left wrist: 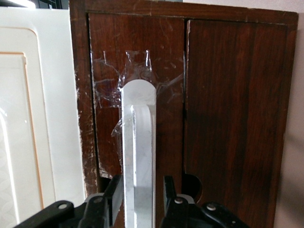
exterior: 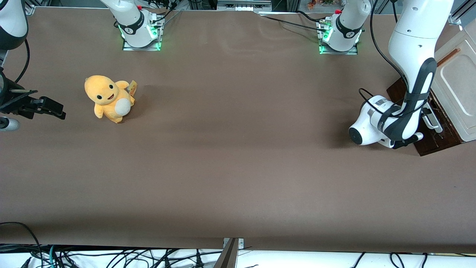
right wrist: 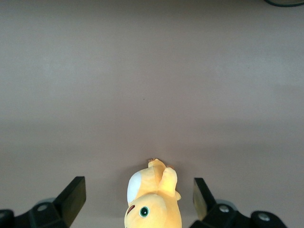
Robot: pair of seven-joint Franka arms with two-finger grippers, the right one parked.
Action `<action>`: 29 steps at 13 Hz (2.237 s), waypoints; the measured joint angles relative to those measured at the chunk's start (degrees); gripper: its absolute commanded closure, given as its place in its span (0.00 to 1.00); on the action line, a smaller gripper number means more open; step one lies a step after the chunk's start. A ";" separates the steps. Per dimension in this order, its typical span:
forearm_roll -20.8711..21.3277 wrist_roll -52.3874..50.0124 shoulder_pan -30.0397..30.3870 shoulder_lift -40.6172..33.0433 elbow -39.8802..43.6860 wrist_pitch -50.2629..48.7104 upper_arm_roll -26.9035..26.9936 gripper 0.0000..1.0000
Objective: Open lower drawer with left arm only
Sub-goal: 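Close the left gripper on the white handle, then pull the handle with the left gripper, sliding the drawer outward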
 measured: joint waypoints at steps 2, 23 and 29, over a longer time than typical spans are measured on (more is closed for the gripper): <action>0.01 0.00 -0.23 0.27 0.00 -0.19 -0.03 0.68; 0.78 -0.49 -0.80 1.14 0.25 -2.97 -1.08 0.97; 0.77 -0.76 -0.87 1.14 0.41 -3.98 -2.33 0.97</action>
